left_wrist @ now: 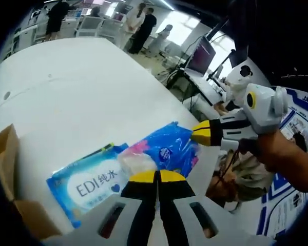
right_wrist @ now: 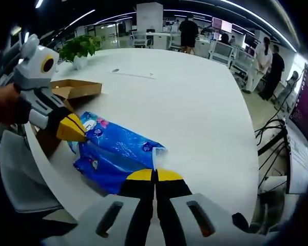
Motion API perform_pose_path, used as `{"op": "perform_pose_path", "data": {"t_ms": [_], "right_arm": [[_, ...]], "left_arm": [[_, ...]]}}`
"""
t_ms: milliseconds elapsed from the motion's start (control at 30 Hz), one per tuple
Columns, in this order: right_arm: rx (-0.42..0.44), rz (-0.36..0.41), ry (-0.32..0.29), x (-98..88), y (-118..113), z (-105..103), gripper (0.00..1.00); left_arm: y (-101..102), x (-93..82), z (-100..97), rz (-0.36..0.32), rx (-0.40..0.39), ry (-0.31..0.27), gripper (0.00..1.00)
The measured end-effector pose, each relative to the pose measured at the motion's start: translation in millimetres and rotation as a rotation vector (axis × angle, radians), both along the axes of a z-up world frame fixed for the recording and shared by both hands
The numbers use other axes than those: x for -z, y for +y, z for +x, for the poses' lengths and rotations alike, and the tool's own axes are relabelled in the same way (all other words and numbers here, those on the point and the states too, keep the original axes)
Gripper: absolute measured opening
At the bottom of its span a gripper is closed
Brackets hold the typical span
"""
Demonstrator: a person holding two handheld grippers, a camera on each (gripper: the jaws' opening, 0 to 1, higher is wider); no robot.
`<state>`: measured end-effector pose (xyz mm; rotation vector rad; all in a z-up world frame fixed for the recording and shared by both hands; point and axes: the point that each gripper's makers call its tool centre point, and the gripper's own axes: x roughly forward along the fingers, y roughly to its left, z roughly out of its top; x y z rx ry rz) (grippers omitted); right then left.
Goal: Operate the shoe box by opening the lid, removing the specified soft item, and placing it in the target area until the item is outside and the box remains undamaged.
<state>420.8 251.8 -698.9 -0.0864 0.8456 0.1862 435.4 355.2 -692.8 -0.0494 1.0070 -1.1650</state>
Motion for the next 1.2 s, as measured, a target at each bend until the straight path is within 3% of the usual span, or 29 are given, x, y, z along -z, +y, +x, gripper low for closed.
{"op": "perform_pose_path", "data": {"t_ms": [233, 700, 1200], "right_arm": [[0.011, -0.007, 0.003, 4.3, -27, -1, 0.00], [0.022, -0.015, 0.027, 21.5, -57, -1, 0.00], [0.003, -0.015, 0.054, 45.2, -59, 8, 0.00]], "left_arm": [[-26, 6.5, -2.3, -0.002, 0.011, 0.004, 0.00], [-57, 26.1, -1.4, 0.020, 0.027, 0.027, 0.00], [-57, 47.8, 5.4, 0.059, 0.007, 0.044, 0.00]]}}
